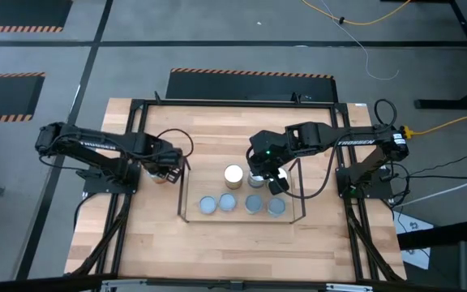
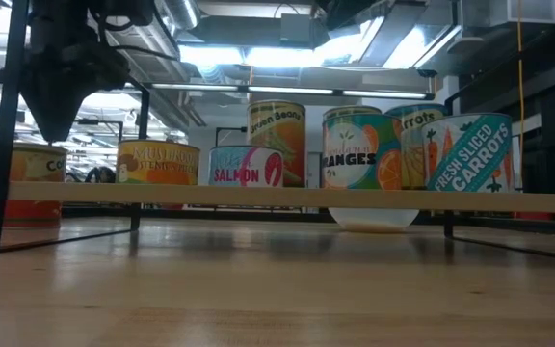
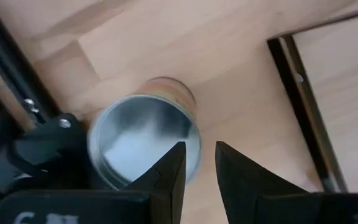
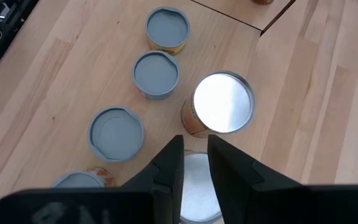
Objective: Pick and place cans onto a shelf
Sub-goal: Put the canned corns on the shelf
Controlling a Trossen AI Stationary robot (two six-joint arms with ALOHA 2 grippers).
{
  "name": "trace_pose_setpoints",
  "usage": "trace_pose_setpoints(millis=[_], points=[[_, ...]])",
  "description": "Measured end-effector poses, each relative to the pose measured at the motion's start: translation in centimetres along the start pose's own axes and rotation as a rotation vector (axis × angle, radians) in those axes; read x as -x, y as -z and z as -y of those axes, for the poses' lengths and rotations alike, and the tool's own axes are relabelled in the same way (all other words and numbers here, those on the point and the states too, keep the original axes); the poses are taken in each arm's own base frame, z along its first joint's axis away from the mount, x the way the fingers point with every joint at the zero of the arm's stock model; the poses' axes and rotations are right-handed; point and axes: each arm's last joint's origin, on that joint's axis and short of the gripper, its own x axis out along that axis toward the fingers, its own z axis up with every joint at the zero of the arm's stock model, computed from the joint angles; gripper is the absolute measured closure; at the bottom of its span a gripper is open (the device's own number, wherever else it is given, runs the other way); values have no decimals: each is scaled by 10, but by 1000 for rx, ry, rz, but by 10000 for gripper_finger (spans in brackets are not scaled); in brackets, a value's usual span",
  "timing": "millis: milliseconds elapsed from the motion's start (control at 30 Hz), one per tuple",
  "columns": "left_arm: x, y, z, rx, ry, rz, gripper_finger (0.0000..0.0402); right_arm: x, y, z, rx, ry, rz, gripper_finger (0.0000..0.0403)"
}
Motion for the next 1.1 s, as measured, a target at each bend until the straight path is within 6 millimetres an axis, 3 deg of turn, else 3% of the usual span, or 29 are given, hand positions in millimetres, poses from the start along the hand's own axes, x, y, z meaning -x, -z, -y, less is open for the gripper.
trace_pose_setpoints(millis=[533, 1100], points=[[-6, 10, 4, -20, 9, 3, 321, 0, 0, 0, 7, 0, 0, 325], [6, 17, -6, -45, 56, 59, 321, 0, 0, 0, 6, 0, 0, 325]])
